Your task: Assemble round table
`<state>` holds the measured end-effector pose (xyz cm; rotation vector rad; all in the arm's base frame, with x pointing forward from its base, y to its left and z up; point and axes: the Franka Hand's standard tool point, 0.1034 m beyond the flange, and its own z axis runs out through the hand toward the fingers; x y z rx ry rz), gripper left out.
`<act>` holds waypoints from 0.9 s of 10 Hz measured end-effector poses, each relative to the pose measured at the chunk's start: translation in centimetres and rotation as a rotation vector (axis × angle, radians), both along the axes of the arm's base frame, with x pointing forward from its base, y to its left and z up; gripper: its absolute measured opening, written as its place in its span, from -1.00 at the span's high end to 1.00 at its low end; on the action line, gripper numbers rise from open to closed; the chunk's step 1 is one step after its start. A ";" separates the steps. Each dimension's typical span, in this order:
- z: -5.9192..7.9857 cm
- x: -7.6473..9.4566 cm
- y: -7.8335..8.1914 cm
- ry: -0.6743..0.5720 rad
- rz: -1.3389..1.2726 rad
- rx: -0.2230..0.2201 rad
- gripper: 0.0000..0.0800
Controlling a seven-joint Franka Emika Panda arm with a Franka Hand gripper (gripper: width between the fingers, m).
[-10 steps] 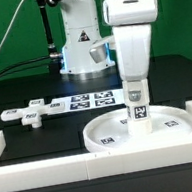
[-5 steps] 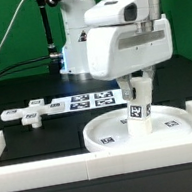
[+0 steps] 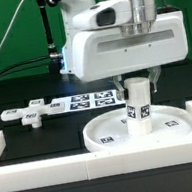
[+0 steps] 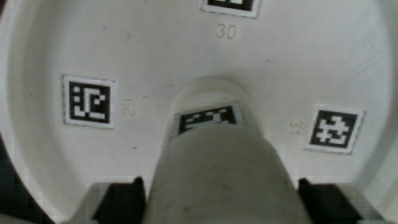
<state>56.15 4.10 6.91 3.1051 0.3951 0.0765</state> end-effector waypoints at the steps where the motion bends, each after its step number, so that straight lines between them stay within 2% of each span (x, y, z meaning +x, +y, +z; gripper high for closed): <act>1: 0.0 0.0 0.0 0.000 -0.058 0.003 -0.02; 4: -0.1 -0.1 -0.1 0.011 -0.457 0.040 -0.02; 9: -0.1 -0.1 -0.1 0.022 -0.737 0.074 -0.02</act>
Offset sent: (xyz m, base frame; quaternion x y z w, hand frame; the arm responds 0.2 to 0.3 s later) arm -0.0116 -0.0014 -0.0060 -0.0085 -0.0461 0.3252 0.9445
